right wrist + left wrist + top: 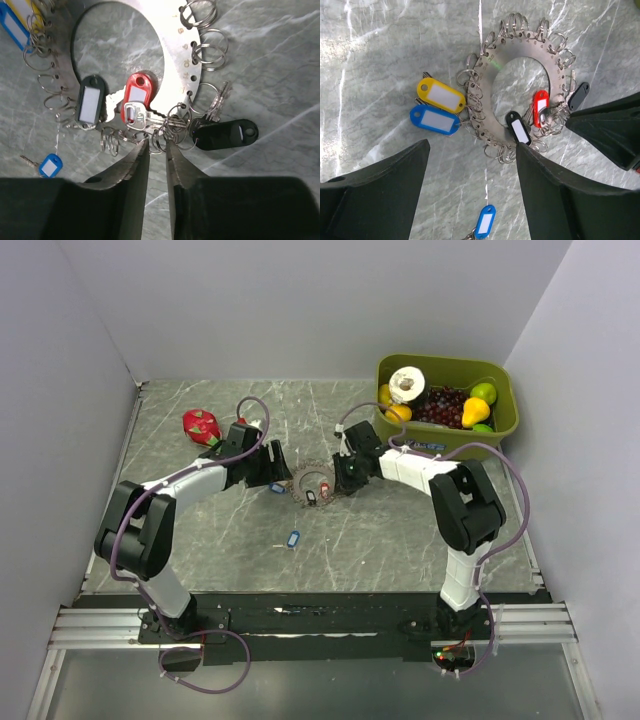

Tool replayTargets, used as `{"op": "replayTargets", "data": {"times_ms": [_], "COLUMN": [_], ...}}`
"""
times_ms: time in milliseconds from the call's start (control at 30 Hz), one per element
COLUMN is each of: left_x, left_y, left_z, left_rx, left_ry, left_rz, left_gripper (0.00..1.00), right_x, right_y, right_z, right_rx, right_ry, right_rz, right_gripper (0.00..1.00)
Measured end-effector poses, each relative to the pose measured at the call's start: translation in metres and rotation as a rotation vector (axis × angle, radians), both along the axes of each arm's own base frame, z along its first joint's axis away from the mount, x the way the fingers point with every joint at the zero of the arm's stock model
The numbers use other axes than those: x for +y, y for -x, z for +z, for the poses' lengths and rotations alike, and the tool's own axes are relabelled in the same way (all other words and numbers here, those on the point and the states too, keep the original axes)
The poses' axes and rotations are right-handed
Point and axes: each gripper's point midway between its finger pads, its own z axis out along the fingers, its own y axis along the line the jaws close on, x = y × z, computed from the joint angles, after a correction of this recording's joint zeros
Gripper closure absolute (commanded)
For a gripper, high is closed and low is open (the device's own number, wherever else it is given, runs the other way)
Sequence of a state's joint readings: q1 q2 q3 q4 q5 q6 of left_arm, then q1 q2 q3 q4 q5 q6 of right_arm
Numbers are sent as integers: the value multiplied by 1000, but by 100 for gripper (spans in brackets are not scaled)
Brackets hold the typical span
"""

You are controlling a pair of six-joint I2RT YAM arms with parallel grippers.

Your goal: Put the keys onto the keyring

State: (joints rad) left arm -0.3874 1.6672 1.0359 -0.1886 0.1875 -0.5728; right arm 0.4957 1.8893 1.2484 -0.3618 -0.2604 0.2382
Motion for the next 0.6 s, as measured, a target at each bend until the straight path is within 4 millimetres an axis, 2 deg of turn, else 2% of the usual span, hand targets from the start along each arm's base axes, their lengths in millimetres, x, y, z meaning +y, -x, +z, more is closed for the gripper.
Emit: {"op": "replayTargets", "data": {"times_ms": [200, 267, 367, 500, 567, 600], "left_x": [0, 1, 3, 8, 10, 10], "left_y": [1, 2, 5, 6, 6, 7], "left_z": [-1, -3, -8, -11, -13, -13], "left_rx": [2, 5, 19, 22, 19, 18], "left_ry": [-1, -3, -12, -37, -64, -73], "left_rz": [1, 1, 3, 16, 22, 21], "left_gripper": [24, 24, 25, 26, 26, 27], "right_x": [5, 7, 10, 9, 4, 2], "right_y": [10, 14, 22, 31, 40, 42], "right_z": [-5, -7, -9, -8, -4, -1], "right_rx": [16, 19, 36, 38, 37, 33], "right_ry": [6, 9, 20, 24, 24, 24], "right_rz": [19, 29, 43, 52, 49, 46], "right_gripper": [97, 100, 100, 89, 78, 63]}}
